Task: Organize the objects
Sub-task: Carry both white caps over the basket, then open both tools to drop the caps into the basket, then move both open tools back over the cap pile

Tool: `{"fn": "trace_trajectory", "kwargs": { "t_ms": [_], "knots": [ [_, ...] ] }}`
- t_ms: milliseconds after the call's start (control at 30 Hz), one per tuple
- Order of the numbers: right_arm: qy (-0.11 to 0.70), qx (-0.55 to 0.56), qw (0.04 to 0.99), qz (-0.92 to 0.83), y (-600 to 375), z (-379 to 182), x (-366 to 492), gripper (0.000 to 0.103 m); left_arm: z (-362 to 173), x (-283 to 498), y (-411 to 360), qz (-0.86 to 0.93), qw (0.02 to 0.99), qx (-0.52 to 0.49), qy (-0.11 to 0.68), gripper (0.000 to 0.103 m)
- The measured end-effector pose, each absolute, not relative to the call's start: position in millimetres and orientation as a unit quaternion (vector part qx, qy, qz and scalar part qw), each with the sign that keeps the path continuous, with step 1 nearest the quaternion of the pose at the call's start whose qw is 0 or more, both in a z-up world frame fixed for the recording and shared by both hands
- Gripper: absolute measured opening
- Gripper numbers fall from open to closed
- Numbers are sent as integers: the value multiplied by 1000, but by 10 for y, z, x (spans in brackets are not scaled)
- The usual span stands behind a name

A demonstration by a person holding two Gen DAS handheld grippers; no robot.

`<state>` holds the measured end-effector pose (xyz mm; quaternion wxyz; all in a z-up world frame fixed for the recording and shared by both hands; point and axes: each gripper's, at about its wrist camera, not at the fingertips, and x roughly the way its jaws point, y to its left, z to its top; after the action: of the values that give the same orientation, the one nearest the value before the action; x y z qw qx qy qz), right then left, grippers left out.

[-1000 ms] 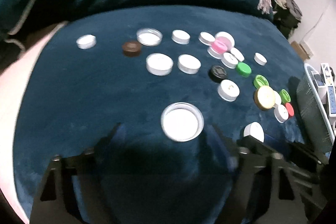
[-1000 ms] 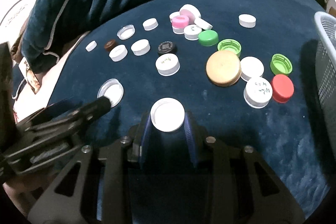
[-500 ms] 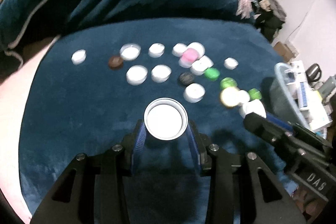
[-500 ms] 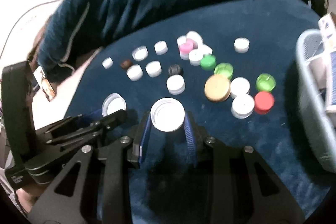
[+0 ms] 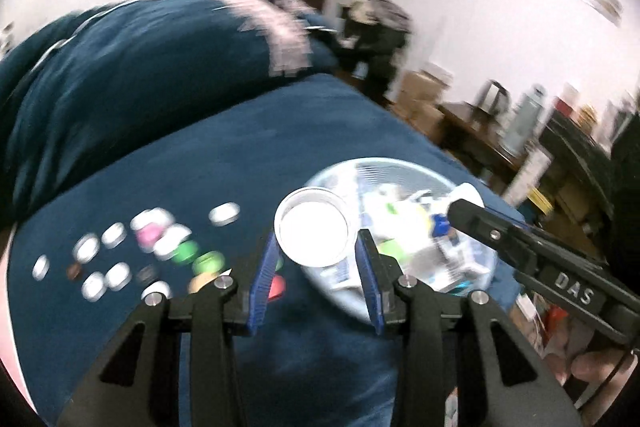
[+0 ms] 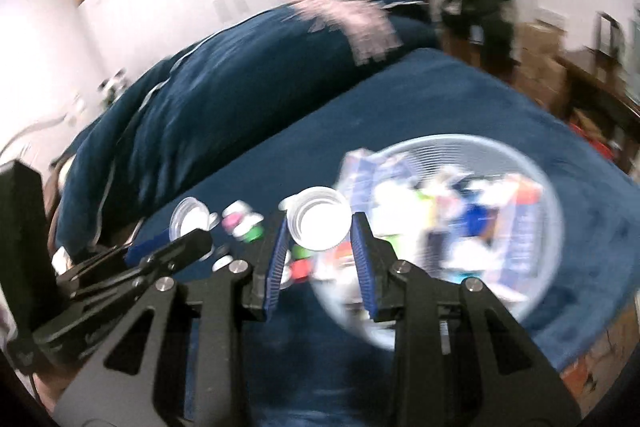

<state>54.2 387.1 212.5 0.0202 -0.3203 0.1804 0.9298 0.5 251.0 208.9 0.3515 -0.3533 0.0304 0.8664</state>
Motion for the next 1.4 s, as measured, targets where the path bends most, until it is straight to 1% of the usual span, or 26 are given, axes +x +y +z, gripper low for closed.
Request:
{"fn": "trace_trajectory", "kwargs": {
  "t_ms": [167,200,233,300,367,400,433,467,500,533,567,633,733,833,967,1100,1200,1400],
  "knots": [
    [209,-309,63,926,4290,2214,472,34,2215,-47,3238,847,394,-350,67,42],
    [217,-307,70,924,4360,2220,426,34,2212,-121,3382,846,395,-350,76,52],
    [234,-308,66,920,4445,2202,350,35,2197,-171,3458,846,390,-354,83,76],
    [273,-340,55,898,4597,2119,219,37,2125,-281,3464,843,368,-382,87,98],
    [293,-342,64,891,4636,2099,277,40,2100,-274,3247,850,355,-386,58,99],
    [279,-330,69,899,4605,2117,348,42,2076,-267,3102,858,336,-387,48,100],
    [255,-321,79,909,4543,2132,414,51,2053,-253,2994,863,322,-386,46,102],
    [233,-314,87,916,4462,2131,464,63,2020,-239,2842,872,299,-386,41,102],
    [214,-310,91,922,4361,2114,501,70,1973,-241,2694,877,274,-392,37,102],
    [197,-308,84,927,4245,2087,525,83,1927,-236,2588,879,259,-399,35,102],
    [183,-309,74,930,4150,2068,537,88,1884,-229,2468,880,246,-404,32,102],
    [145,-312,44,938,3849,2041,524,88,1787,-182,2234,884,222,-409,32,102],
    [95,-327,-33,940,3398,2036,442,88,1577,-157,1919,885,189,-423,35,102],
    [70,-341,-104,932,3016,2033,399,88,1316,-187,1571,875,158,-457,23,102],
    [43,-389,-153,908,2581,1810,310,88,990,-185,1090,865,113,-490,10,102],
    [29,-478,-159,863,2260,1392,114,88,716,-184,599,850,60,-523,-3,102],
    [-3,-543,-153,825,1988,1014,67,88,562,-178,303,841,30,-539,-18,102],
    [-45,-575,-168,799,1569,665,48,88,293,-174,-52,828,4,-559,-34,102]
  ]
}}
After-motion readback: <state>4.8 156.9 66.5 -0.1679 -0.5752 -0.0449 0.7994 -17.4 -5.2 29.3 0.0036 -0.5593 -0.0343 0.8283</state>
